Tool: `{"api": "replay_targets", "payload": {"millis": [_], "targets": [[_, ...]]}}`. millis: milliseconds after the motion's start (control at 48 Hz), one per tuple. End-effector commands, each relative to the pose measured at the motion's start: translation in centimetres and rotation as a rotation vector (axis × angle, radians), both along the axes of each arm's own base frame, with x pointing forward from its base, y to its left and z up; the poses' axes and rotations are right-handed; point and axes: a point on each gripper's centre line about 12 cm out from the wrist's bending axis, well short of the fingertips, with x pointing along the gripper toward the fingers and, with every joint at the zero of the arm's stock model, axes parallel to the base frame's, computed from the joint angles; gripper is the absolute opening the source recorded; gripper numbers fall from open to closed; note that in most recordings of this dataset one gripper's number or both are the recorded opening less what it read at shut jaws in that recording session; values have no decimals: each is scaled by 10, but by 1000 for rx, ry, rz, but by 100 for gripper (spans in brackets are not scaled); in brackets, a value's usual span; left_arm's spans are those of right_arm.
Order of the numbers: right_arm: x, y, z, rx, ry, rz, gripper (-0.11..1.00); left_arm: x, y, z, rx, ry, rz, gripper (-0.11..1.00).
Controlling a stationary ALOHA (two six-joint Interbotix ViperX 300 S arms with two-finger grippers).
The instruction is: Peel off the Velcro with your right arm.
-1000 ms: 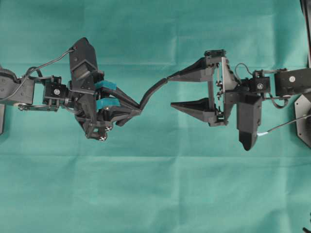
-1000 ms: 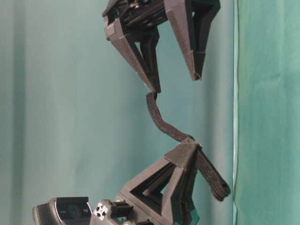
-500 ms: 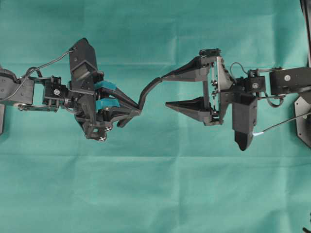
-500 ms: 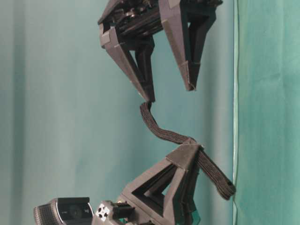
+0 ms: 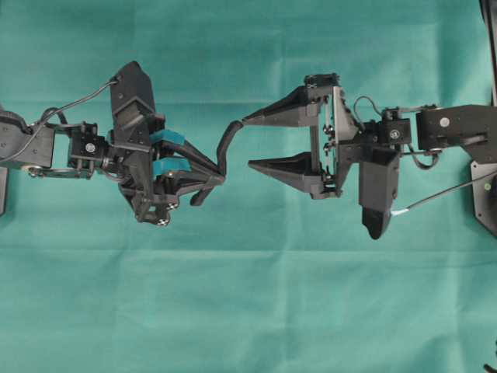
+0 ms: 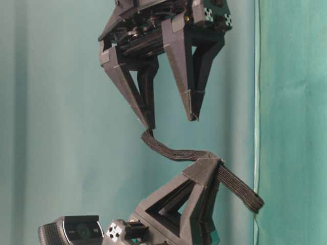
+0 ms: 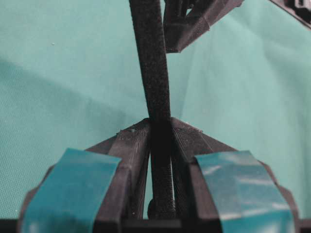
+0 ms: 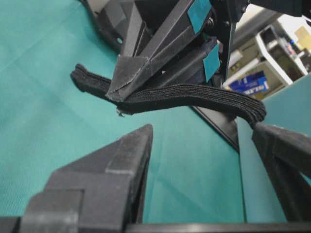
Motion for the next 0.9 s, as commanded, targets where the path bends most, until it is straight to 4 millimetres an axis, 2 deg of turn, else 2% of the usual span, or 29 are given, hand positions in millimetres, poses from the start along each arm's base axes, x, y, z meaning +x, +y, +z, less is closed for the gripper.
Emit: {"api": "replay_targets", "payload": {"millis": [0,229,500,875], "targets": [[4,2,9,-5,-36,12,38,1,2,10,-1,-38,6,10],[7,2,5,-4,-28,11,37,1,2,10,-1,-38,6,10],[7,1,6,-4,-30,11,20,1,2,10,-1,-38,6,10],[10,-5,11,-5,-46,-6,19,-1,2,6,-1,-26,6,10]]}}
